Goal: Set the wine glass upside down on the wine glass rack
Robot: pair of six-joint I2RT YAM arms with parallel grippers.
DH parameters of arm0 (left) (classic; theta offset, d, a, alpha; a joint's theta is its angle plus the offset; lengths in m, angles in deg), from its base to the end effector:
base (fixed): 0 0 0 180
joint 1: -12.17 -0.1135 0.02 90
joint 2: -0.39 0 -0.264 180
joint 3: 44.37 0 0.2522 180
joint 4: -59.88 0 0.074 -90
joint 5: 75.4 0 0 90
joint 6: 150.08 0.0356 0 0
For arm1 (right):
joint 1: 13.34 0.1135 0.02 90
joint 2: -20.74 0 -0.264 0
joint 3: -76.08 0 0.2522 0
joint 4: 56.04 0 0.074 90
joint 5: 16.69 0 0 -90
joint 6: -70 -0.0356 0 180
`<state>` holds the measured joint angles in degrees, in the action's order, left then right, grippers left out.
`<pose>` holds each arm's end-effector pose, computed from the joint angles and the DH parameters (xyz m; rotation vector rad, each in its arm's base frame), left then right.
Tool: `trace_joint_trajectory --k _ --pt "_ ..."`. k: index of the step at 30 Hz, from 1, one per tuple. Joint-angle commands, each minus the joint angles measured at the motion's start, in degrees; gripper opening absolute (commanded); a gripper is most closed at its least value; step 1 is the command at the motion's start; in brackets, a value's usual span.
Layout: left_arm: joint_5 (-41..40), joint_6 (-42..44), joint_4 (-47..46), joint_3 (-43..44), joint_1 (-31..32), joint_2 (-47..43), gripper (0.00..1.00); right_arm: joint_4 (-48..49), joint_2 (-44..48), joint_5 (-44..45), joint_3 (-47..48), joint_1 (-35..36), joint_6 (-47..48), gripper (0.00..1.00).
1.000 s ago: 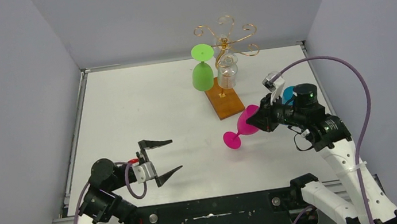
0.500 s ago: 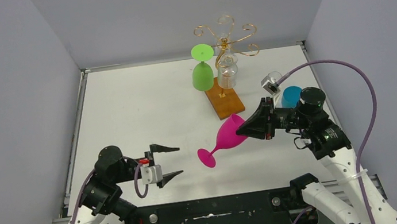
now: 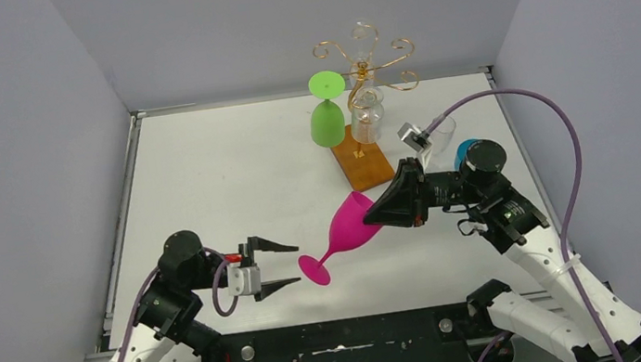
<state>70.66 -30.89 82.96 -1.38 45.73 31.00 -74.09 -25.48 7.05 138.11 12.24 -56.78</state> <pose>0.0931 -0.0972 0.2846 1.4442 1.0044 -0.9070 0.1377 0.1020 0.3694 -0.8476 1.6990 1.6986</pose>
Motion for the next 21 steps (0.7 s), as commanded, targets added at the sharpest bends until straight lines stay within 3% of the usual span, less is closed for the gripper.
trace_joint_trajectory --k 1,8,14,17,21 --pt "4.78 -1.14 -4.96 -0.17 -0.1 0.84 0.51 8.28 -0.66 0.44 0.61 0.6 -2.7 0.0" --pt "6.22 -3.47 -8.97 -1.7 0.01 2.8 0.36 12.88 -2.36 0.94 -0.83 1.56 -5.6 0.0" --pt "5.75 -4.06 -9.37 -1.61 0.01 2.58 0.04 10.57 -1.52 3.48 -1.47 1.79 -2.83 0.01" --pt "6.15 -4.87 -9.95 -2.05 0.01 2.3 0.0 7.57 -1.95 6.06 -1.1 1.8 -0.76 0.07" --pt "5.7 -6.25 -10.23 -2.41 -0.05 1.9 0.0 4.2 -1.2 11.25 -1.02 1.76 2.03 0.27"
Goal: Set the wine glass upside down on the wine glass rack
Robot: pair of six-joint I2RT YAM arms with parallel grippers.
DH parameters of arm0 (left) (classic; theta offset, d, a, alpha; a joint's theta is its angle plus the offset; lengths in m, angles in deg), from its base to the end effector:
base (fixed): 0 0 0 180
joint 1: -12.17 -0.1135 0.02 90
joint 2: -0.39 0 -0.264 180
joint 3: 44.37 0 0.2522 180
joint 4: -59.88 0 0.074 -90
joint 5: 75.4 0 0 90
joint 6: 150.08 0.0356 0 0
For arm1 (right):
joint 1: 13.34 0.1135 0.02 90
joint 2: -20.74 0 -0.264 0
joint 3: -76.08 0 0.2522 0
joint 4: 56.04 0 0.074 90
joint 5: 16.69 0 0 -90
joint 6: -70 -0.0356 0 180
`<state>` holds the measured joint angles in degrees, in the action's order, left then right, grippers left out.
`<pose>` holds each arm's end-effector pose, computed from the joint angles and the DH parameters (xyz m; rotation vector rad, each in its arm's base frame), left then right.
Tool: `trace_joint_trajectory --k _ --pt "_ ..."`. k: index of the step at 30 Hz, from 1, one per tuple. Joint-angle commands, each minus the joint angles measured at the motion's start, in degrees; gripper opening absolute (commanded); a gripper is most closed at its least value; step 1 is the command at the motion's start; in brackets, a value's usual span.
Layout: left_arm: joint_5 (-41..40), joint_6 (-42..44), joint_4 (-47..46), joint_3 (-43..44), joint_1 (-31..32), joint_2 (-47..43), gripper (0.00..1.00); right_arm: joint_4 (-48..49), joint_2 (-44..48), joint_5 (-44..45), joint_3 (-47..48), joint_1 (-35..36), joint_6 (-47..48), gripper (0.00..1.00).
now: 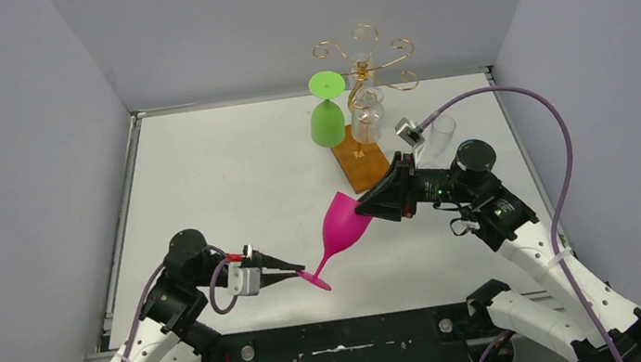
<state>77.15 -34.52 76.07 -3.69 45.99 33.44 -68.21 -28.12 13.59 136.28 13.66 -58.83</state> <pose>0.0971 -0.1031 0.2775 1.4697 0.9438 -1.0337 0.1514 0.1116 0.3606 -0.7470 1.7108 1.6532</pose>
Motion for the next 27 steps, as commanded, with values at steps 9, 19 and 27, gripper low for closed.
trace_joint_trajectory --k 9,19,27 --pt "-7.33 -17.1 -8.59 -1.3 -0.34 -4.41 0.0 -4.91 8.53 22.44 -0.91 0.35 6.26 0.66" --pt "-20.3 -41.03 -16.06 -0.08 -0.26 -3.55 0.0 0.58 12.07 21.78 -4.5 2.21 2.6 0.6" --pt "-27.67 -58.19 -13.3 4.77 -0.29 1.99 0.0 10.4 9.86 23.69 -8.48 8.35 -2.44 0.52"
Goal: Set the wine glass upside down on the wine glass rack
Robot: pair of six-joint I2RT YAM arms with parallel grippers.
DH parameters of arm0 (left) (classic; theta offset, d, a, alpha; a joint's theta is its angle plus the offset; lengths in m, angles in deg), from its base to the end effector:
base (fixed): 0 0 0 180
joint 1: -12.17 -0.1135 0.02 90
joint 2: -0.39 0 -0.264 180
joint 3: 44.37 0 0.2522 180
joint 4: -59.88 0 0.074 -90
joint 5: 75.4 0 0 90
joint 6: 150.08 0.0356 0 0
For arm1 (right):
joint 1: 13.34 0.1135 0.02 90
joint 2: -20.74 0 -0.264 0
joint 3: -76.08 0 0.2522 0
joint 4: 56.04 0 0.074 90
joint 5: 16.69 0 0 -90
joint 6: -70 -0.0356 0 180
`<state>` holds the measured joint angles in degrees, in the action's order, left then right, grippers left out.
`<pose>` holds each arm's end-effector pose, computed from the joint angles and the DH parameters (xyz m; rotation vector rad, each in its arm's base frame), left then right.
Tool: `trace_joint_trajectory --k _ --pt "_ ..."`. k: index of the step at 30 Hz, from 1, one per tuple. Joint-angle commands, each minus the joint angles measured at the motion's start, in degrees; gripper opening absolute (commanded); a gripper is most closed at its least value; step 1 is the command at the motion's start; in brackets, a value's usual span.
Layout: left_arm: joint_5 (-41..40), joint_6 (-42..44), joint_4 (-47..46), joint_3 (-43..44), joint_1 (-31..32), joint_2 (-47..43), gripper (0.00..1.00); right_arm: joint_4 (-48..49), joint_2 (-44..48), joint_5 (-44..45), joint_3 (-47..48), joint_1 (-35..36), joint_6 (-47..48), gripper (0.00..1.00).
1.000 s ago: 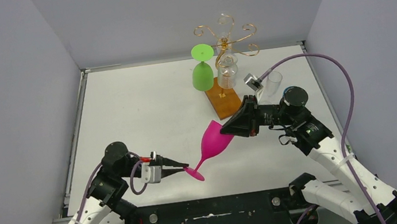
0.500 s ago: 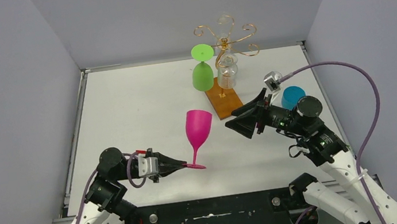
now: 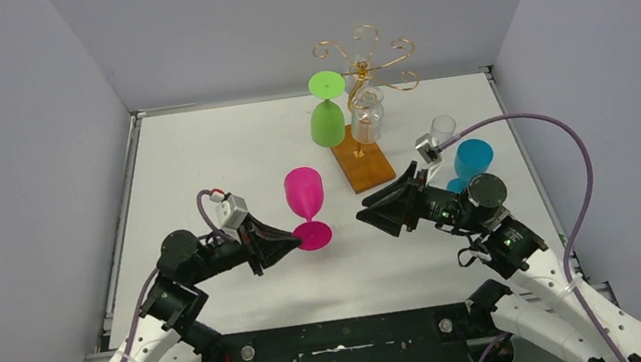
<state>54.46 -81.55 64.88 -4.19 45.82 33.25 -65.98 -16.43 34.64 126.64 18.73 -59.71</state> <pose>0.1119 -0.1019 0.2930 0.7610 1.5081 -1.2694 0.1209 0.1020 0.3375 -0.4941 1.6553 1.4680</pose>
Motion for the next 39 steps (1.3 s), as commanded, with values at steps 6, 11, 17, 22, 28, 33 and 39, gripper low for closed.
trace_joint_trajectory --k 6,11,17,22,28,33,39 --pt "-5.01 -16.58 -1.9 8.08 -0.11 5.66 0.0 7.71 -8.51 4.86 5.46 10.73 -0.16 0.49" --pt "-3.79 -18.27 -3.24 8.42 -0.08 6.25 0.0 4.34 -12.78 7.52 8.98 13.08 2.18 0.45" --pt "-3.17 -19.68 -5.21 7.16 0.0 5.69 0.0 4.54 -14.37 8.71 9.28 13.44 1.5 0.41" --pt "-3.57 -20.0 -6.19 6.87 0.01 5.55 0.0 4.85 -14.42 8.88 8.92 13.71 0.86 0.24" --pt "-5.08 -19.46 -5.92 6.53 -0.06 5.01 0.0 5.23 -14.59 7.74 8.9 13.72 0.1 0.0" --pt "-8.73 -18.39 -4.49 5.31 -0.03 3.31 0.22 5.44 -14.61 7.55 8.87 13.6 -0.7 0.0" --pt "-14.98 -15.0 -0.15 5.22 -0.03 1.33 0.59 3.67 -13.33 9.32 9.01 13.54 -0.66 0.0"
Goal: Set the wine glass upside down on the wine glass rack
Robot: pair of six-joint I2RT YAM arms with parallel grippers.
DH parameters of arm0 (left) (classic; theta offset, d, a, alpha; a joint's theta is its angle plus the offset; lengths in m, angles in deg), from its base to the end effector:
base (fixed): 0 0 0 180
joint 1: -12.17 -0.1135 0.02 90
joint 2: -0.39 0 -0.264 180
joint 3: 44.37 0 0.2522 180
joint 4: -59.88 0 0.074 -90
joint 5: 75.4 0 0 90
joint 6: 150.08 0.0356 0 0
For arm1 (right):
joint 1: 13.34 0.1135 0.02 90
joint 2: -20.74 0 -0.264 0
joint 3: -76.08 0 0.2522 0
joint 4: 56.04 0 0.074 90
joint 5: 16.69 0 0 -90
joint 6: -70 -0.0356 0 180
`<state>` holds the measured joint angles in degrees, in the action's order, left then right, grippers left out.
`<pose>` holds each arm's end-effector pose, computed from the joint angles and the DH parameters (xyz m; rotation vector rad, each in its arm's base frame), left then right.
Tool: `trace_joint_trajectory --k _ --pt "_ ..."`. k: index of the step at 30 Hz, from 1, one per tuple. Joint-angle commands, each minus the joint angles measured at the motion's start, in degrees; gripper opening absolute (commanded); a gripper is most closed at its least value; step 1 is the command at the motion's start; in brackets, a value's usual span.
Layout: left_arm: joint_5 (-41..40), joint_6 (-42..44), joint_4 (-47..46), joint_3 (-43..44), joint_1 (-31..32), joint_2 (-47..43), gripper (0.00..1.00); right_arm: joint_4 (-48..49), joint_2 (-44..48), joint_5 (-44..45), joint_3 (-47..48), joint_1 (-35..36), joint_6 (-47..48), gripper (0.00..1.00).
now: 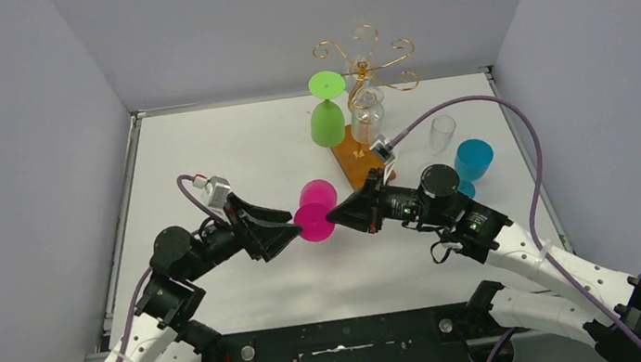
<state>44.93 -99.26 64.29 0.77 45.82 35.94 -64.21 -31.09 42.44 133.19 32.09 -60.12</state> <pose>0.1217 -0.1026 0.3185 0.3960 1.6170 -1.3854 0.1360 0.1641 0.3390 -0.5566 1.7800 1.5303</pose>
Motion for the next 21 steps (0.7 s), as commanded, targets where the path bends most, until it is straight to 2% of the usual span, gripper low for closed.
trace_joint_trajectory --k 1,10,13,16,21 --pt "-6.13 3.19 0.96 0.39 -0.07 -1.65 0.64 1.45 1.57 1.66 2.7 0.14 -0.16 0.0" --pt "-9.91 7.58 7.03 1.84 -0.09 -1.72 0.67 -4.29 2.13 5.2 10.9 -0.08 4.08 0.0" --pt "-8.66 10.03 7.08 1.57 0.0 -1.62 0.68 -4.92 1.06 5.91 14.59 -0.16 5.71 0.0" --pt "-6.09 13.23 6.46 1.07 -0.03 -1.75 0.74 -5.03 -0.64 6.54 18.61 -0.47 7.24 0.0" --pt "-5.22 16.38 6.58 -0.39 -0.11 -2.49 0.93 -5.58 -4.04 7.54 26.99 -1.22 11.15 0.0"
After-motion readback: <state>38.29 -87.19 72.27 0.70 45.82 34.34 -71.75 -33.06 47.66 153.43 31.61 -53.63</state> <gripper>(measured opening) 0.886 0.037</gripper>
